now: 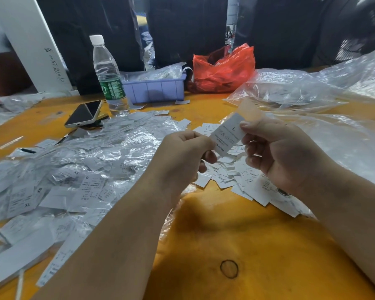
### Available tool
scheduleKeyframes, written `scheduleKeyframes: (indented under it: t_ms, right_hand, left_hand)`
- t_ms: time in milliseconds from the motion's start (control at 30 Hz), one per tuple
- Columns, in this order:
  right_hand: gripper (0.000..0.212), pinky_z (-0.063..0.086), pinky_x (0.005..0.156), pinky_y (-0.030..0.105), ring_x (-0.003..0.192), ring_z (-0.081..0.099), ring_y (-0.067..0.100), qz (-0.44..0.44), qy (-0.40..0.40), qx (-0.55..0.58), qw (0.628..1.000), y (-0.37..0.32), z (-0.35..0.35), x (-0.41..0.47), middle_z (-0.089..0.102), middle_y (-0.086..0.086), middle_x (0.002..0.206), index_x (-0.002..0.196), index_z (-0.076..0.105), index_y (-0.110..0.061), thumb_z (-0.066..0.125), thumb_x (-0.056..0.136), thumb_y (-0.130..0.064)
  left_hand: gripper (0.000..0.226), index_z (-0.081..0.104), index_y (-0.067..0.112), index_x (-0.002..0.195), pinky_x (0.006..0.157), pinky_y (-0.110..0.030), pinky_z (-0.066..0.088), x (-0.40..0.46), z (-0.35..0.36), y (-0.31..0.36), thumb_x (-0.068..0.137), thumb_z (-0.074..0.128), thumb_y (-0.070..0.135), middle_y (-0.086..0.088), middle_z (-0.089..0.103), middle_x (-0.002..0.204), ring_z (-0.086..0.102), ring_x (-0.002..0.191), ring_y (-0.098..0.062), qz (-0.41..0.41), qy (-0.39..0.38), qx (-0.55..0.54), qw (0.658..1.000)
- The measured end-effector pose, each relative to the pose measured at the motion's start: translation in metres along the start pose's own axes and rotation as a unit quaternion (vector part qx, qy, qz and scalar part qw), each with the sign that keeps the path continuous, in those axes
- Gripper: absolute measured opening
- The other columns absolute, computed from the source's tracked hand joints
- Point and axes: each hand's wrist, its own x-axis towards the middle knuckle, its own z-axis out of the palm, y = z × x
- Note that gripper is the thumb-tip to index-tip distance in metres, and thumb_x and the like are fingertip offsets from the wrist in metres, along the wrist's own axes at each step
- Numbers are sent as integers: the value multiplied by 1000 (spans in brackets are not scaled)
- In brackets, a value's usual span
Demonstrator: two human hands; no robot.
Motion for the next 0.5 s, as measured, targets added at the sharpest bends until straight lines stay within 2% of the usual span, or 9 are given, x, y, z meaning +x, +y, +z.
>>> scheduleKeyframes:
  t_ms: [100, 233, 400, 500]
  right_hand:
    - [36, 42, 44, 20, 49, 48, 9, -5, -18, -20, 1000, 1, 2, -1, 57, 0, 61, 55, 70, -18, 63, 90, -15]
    - [38, 41, 44, 20, 49, 47, 9, -8, -31, -31, 999, 2, 3, -1, 57, -1, 61, 53, 70, -20, 63, 89, -15]
    - [14, 41, 43, 20, 48, 48, 9, -6, -42, -31, 999, 7, 5, 0, 56, -1, 60, 74, 73, -14, 66, 87, -14]
    - [8, 41, 42, 20, 48, 48, 9, -3, -46, -37, 998, 10, 6, 0, 56, 0, 60, 83, 73, -11, 66, 86, -13]
  left_hand:
    - [15, 73, 9, 89, 45, -20, 37, 1, 1, -1, 89, 58, 12, 2, 63, 61, 47, 51, -9, 0, 4, -3, 1000]
    - [13, 73, 10, 89, 45, -20, 37, 2, 1, -2, 89, 60, 13, 4, 64, 60, 47, 49, -8, 3, 19, -10, 1000]
    - [13, 72, 11, 85, 44, -19, 37, 1, 3, -2, 90, 61, 15, 5, 64, 59, 46, 48, -7, 8, 34, -7, 999]
    - [14, 70, 14, 78, 44, -18, 38, 0, 4, -2, 90, 63, 16, 6, 65, 59, 47, 48, -7, 11, 35, -1, 999]
